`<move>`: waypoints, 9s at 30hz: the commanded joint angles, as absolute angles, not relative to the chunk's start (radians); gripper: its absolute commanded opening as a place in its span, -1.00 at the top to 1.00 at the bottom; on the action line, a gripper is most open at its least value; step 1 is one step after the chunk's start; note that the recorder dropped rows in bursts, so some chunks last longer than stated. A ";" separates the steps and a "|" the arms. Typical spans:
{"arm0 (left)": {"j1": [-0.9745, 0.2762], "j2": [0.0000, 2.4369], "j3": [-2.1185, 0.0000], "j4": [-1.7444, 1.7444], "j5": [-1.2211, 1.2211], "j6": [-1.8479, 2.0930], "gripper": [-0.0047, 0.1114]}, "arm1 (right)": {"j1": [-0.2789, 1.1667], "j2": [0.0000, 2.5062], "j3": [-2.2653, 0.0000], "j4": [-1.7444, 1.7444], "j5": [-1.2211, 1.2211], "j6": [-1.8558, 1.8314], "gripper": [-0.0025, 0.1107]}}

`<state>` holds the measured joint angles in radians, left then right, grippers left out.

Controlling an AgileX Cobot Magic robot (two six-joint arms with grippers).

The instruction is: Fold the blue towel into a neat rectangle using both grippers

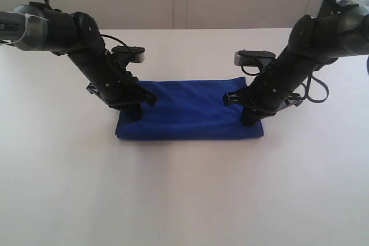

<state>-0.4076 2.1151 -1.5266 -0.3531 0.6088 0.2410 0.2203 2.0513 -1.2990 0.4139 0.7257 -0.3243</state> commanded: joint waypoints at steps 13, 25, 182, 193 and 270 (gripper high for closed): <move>-0.407 2.119 -1.526 -0.352 0.630 0.240 0.92 | 0.167 2.037 -1.295 0.288 0.728 -0.259 0.96; -0.405 2.036 -1.526 -0.336 0.622 0.240 0.92 | 0.167 1.909 -1.295 0.319 0.714 -0.261 0.96; -0.276 0.907 -0.617 -0.166 0.125 0.134 0.92 | -0.122 0.092 -0.359 0.074 0.167 -0.130 0.96; -0.276 0.907 -0.617 -0.166 0.125 0.134 0.92 | -0.122 0.092 -0.357 0.006 0.246 -0.021 0.96; -0.276 0.907 -0.617 -0.166 0.122 0.134 0.92 | -0.042 0.000 0.000 0.015 0.342 -0.018 0.96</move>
<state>-0.2761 0.9149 -0.6222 -0.1640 0.1208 0.1319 -0.0465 0.0059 -0.0042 0.0178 0.3434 -0.0196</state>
